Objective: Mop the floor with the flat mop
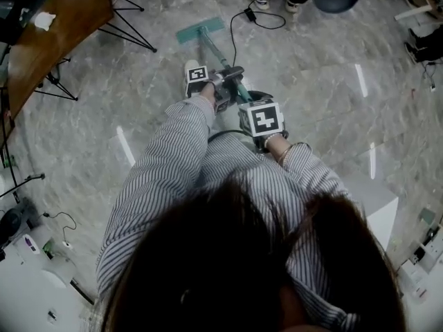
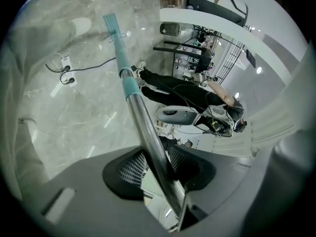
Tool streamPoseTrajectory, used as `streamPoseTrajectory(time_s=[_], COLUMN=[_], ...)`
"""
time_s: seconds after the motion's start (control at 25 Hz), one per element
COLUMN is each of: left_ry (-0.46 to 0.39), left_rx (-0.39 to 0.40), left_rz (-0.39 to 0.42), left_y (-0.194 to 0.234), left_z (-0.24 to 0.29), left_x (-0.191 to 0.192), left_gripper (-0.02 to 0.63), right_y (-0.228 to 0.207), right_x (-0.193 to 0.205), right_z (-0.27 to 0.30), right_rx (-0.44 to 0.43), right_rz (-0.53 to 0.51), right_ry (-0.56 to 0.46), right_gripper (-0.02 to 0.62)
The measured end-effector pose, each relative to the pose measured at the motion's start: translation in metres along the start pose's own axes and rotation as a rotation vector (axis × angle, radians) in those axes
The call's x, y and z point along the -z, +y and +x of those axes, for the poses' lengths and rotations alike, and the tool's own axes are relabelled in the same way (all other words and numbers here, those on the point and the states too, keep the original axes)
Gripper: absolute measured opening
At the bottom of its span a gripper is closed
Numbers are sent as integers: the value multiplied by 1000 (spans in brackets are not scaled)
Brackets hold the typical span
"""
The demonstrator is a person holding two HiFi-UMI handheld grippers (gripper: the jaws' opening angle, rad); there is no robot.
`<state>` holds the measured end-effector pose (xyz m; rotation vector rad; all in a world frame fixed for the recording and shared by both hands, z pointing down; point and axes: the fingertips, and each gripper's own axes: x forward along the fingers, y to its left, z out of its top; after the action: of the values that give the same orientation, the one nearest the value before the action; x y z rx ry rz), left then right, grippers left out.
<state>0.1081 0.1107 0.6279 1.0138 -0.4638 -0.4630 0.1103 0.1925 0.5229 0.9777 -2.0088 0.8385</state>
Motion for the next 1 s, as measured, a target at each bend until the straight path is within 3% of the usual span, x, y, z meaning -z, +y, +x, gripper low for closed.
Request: streamPoseTrajectory(time_s=[0.2,0.36,0.56,0.68,0.92,1.0], left_ry=[-3,58,156,178,101,89], left_rx=[5,-30,-119,-157,-56,-35], left_rz=[3,18,78,94,97,66], left_y=[-55,-104,-140,-165,-219,-243], left_z=[15,22,27,27,55,65], left_x=[-90,-166,-267,-329,-474,-502], left_gripper=[160,164,164,163,164,164], right_y=[-6,-6,4,7,-9,-18], right_x=[-95,-179,-261,-315,-437,-468], right_z=[50,93,160,203,289,314], right_rx=[-1,28,89,87,90,92], right_rz=[41,65,55,103,141,153], right_ry=[-32,-47,-6,-26,-51,-46], right_gripper=[123,118,115,115,115,114])
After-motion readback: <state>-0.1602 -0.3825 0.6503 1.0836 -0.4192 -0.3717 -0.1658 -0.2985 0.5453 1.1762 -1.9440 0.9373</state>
